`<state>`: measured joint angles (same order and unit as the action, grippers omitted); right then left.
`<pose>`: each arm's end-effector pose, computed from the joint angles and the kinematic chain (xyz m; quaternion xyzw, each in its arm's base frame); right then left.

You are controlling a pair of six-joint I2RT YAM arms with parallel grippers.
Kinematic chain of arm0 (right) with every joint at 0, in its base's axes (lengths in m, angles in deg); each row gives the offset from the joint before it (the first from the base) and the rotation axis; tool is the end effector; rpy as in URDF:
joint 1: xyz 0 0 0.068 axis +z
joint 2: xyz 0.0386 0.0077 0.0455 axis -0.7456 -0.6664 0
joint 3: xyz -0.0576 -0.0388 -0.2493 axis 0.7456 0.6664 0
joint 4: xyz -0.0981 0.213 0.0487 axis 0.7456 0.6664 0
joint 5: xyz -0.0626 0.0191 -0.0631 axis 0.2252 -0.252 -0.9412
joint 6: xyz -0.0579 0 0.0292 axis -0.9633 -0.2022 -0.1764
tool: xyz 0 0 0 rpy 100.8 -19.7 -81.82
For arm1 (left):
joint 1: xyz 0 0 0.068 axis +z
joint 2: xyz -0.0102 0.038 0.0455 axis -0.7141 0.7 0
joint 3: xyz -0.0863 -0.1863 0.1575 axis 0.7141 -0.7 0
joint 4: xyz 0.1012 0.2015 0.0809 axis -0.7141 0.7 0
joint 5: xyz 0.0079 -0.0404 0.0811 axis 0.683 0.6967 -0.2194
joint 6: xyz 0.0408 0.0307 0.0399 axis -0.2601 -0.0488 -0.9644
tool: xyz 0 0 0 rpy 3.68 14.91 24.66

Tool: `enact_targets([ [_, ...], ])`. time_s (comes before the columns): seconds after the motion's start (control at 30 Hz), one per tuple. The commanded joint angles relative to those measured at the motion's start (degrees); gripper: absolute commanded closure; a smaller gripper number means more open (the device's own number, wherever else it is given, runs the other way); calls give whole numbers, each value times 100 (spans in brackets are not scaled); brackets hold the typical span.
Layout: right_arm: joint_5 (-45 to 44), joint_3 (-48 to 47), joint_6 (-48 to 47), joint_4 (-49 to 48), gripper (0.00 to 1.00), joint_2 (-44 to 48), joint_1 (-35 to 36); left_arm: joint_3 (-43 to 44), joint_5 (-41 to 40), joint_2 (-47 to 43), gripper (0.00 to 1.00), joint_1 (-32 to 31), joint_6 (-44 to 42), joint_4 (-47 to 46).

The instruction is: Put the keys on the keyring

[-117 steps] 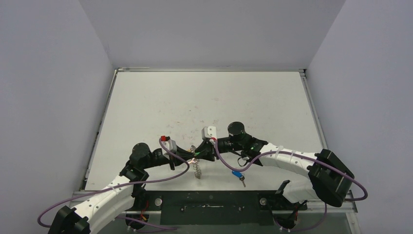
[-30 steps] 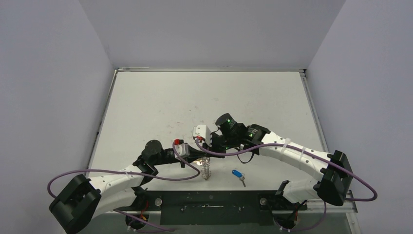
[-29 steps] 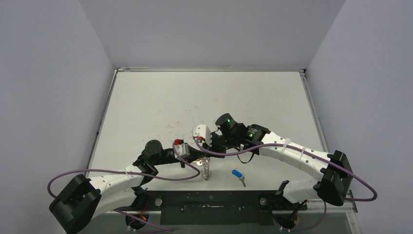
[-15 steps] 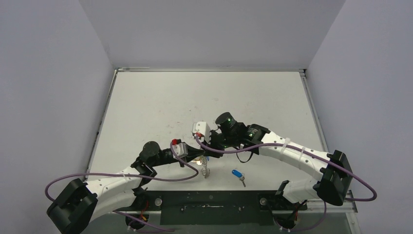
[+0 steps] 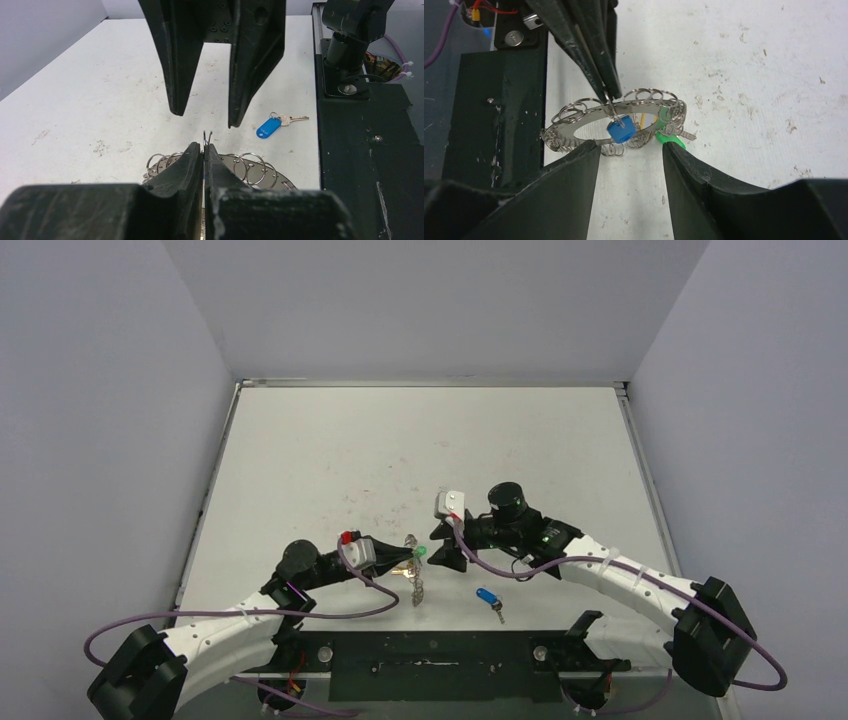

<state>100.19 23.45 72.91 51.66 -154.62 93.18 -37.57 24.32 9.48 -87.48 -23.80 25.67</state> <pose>0.1490 0.1964 0.2458 -0.5536 0.6166 0.4212 0.3687 0.1131 -0.1386 0.2081 0.4432 0.5196 -0.4145 0.6015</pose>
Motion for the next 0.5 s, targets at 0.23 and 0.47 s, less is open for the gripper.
enact_targets([
  [0.23,1082,745,-200,-2643,53,203,11,76,1,-102,100,-20,83,-440],
  [0.47,1169,650,-182,-2666,58,-54,83,86,8,-96,100,-27,64,-426],
])
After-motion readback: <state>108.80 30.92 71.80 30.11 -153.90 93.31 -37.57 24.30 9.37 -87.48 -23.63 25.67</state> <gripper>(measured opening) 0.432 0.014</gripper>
